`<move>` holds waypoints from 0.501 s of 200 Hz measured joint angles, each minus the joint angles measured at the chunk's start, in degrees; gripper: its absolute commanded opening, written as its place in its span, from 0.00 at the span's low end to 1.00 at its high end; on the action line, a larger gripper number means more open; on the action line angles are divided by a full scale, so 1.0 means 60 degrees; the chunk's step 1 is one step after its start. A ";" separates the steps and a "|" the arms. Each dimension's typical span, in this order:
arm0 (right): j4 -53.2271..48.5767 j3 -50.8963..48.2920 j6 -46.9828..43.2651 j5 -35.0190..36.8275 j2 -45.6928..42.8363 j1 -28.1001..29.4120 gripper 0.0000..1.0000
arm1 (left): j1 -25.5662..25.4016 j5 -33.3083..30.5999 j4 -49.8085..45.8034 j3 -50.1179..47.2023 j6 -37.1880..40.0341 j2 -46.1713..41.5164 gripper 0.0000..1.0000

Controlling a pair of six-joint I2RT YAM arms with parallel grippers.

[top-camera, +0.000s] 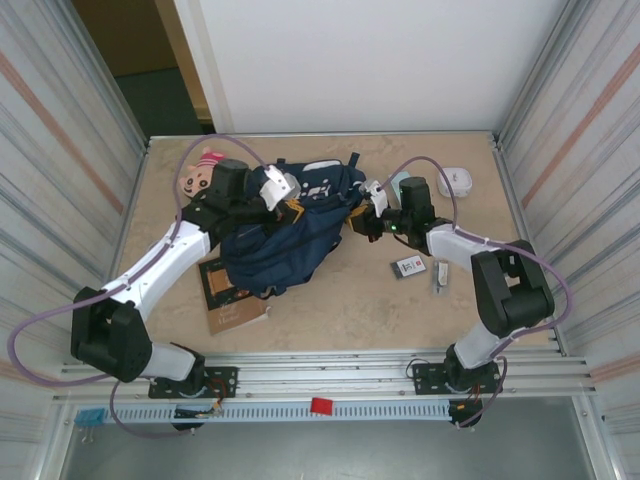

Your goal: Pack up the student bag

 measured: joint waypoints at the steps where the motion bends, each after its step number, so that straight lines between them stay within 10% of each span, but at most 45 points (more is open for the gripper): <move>1: -0.0033 0.0000 0.0004 0.0004 -0.0033 0.0018 0.01 | -0.0011 -0.0022 0.0007 0.0000 -0.0007 0.0000 0.00; 100: -0.1563 0.0000 0.1158 -0.0437 -0.0871 0.0477 0.12 | -0.0270 -0.2076 0.0404 0.0000 -0.0816 -0.0007 0.00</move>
